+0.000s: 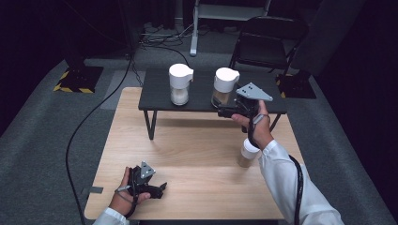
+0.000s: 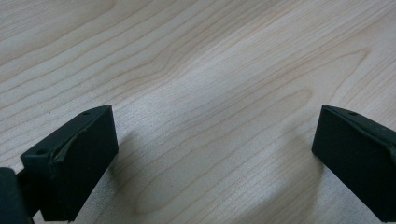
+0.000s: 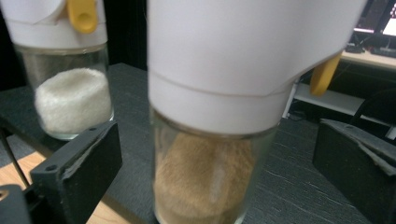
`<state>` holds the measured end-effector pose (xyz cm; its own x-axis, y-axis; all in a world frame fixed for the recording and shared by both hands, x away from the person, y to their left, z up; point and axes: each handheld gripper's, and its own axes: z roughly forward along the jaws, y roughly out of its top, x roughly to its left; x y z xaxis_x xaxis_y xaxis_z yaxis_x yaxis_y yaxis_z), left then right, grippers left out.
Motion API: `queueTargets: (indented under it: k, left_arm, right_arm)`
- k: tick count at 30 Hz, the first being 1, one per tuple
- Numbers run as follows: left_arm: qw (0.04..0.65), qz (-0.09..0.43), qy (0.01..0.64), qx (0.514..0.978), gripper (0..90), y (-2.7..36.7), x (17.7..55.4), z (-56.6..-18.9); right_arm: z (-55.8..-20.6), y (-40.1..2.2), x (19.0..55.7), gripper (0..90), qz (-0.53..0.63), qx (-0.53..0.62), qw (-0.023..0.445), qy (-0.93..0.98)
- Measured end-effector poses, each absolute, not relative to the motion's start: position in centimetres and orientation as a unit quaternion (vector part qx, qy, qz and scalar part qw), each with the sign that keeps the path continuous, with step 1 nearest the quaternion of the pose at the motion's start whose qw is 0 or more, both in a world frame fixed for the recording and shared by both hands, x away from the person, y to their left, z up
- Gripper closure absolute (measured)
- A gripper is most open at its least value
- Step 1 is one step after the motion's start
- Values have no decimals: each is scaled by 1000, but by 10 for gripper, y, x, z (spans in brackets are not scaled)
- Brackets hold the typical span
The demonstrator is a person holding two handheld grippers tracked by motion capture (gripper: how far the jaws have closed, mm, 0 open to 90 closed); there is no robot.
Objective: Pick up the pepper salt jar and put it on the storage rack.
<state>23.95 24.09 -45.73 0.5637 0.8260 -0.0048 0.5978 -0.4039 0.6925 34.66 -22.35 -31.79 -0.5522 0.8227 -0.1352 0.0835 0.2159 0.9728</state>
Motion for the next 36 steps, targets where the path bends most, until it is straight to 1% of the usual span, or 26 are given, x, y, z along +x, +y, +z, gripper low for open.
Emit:
queueTargets:
  k: [19, 24, 36]
  left_arm:
    - [331, 172, 434, 820, 2, 241, 239, -457]
    - [331, 172, 434, 820, 2, 241, 239, -457]
    - [331, 172, 434, 820, 2, 241, 239, -457]
  right_arm:
    - [-334, -237, 320, 12, 514, 275, 366, 725]
    - [-338, -244, 314, 14, 519, 274, 357, 727]
    - [-340, -263, 300, 15, 496, 259, 362, 746]
